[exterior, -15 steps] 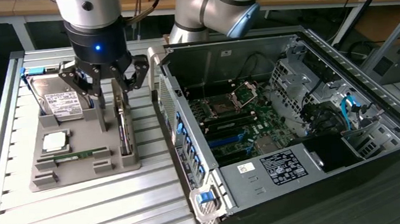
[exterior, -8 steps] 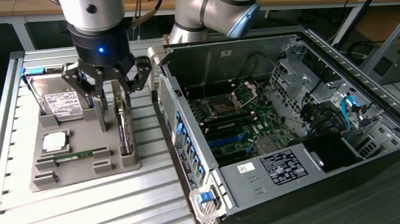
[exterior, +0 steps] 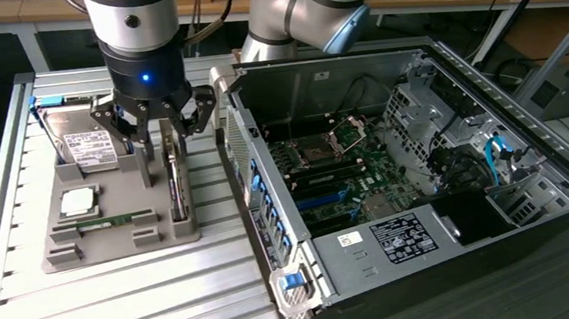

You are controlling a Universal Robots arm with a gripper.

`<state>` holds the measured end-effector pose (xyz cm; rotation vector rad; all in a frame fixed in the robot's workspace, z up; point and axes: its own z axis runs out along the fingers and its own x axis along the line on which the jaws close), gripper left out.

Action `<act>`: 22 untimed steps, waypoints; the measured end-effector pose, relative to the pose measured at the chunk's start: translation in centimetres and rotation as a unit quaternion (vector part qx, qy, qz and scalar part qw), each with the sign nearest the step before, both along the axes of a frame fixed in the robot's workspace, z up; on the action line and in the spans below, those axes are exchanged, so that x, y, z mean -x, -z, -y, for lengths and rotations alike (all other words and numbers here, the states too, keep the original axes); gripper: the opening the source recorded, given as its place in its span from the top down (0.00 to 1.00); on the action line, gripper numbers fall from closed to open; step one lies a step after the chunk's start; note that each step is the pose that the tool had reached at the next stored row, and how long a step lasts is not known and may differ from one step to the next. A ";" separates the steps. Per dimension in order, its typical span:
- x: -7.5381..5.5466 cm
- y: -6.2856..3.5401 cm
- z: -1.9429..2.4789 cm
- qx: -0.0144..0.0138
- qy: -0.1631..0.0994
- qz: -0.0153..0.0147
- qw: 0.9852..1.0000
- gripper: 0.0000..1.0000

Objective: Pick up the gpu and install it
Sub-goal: 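Pick up the gpu and move the gpu toward the slot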

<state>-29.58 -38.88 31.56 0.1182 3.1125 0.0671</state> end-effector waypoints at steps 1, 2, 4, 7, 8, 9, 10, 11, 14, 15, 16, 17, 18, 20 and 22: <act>0.0 0.09 0.00 0.000 0.000 0.000 1.000 0.52; 0.0 0.17 0.00 0.000 0.000 0.000 1.000 0.52; -0.1 0.31 -0.01 0.000 0.000 0.000 1.000 0.52; -0.5 0.50 -0.19 0.000 0.000 0.000 1.000 0.52; -0.5 0.54 -0.29 0.000 0.000 0.000 1.000 0.52; -0.5 0.57 -0.39 0.000 0.000 0.000 1.000 0.52; -0.6 0.61 -0.52 0.000 0.000 0.000 1.000 0.52; -0.6 0.67 -0.76 0.001 0.000 0.000 1.000 0.52; -0.6 0.78 -1.21 0.001 0.000 0.000 1.000 0.52; -0.6 0.82 -1.35 0.001 0.000 0.000 1.000 0.52; -0.6 0.86 -1.48 0.001 0.000 0.000 1.000 0.52; -0.6 0.92 -1.55 0.001 0.000 0.000 1.000 0.52; -0.6 1.04 -1.57 0.001 0.000 0.000 1.000 0.52; -0.6 1.19 -1.57 0.001 0.000 0.000 1.000 0.52; -0.6 1.35 -1.58 0.001 0.000 0.000 1.000 0.52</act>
